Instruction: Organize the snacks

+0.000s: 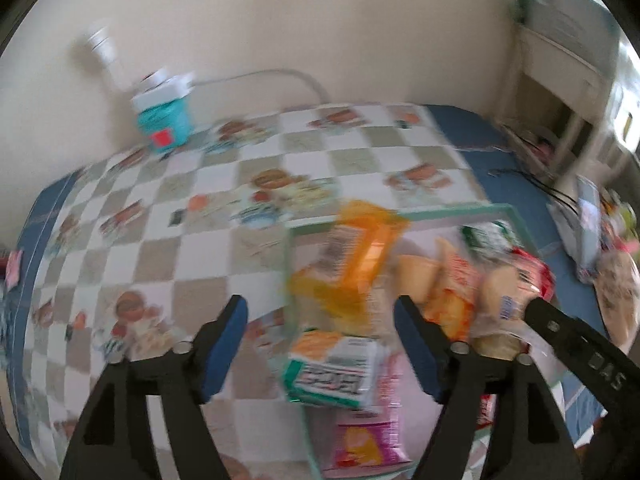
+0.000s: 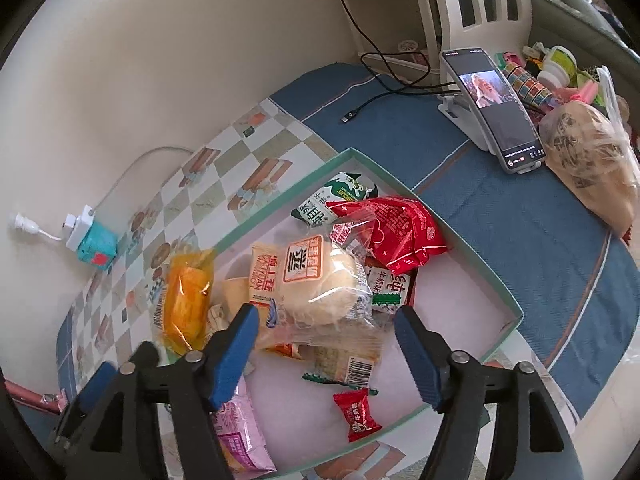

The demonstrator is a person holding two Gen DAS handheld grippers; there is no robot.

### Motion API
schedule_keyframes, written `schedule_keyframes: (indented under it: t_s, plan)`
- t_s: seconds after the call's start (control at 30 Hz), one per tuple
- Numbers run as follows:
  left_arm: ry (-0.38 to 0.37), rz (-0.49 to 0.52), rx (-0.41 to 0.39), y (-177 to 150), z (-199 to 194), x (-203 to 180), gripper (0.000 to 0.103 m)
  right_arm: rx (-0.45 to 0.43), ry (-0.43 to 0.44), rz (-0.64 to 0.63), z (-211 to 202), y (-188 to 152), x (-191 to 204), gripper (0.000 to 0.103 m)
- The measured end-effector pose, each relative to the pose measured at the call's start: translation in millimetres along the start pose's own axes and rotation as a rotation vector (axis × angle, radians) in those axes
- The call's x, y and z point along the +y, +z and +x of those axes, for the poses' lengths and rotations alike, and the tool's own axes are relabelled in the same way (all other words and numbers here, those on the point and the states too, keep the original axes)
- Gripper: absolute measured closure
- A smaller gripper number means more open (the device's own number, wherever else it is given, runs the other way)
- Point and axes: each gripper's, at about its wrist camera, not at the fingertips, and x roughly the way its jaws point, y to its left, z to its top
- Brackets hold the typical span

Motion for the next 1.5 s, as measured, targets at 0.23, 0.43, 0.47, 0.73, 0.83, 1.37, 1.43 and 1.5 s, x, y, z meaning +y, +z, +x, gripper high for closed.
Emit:
schedule_keyframes:
  t_s: [0.23, 0.43, 0.47, 0.73, 0.83, 1.37, 1.43, 1.5]
  plan:
    - [0.147, -0.179, 0.044, -3, 8, 59, 0.006, 0.000, -0.059, -0.069, 3, -3, 10, 0.007]
    - [0.209, -0.298, 0.111, -11, 21, 95, 0.004, -0.006, -0.086, -0.132, 5, -6, 22, 0.000]
    - [0.209, -0.303, 0.119, -12, 23, 97, 0.004, -0.009, -0.096, -0.143, 5, -7, 25, 0.000]
    - [0.180, -0.325, 0.156, -16, 28, 103, 0.004, -0.020, -0.124, -0.238, 5, -18, 51, 0.000]
    - [0.158, -0.326, 0.159, -15, 25, 103, 0.004, -0.023, -0.123, -0.269, 4, -21, 59, 0.000]
    - [0.248, -0.321, 0.099, -19, -23, 117, 0.004, -0.065, -0.152, -0.403, -28, -46, 95, 0.000]
    - [0.263, -0.325, 0.096, -22, -29, 121, 0.004, -0.072, -0.149, -0.412, -33, -49, 98, 0.000]
    - [0.284, -0.343, 0.101, -26, -38, 128, 0.004, -0.073, -0.145, -0.422, -38, -53, 100, 0.000]
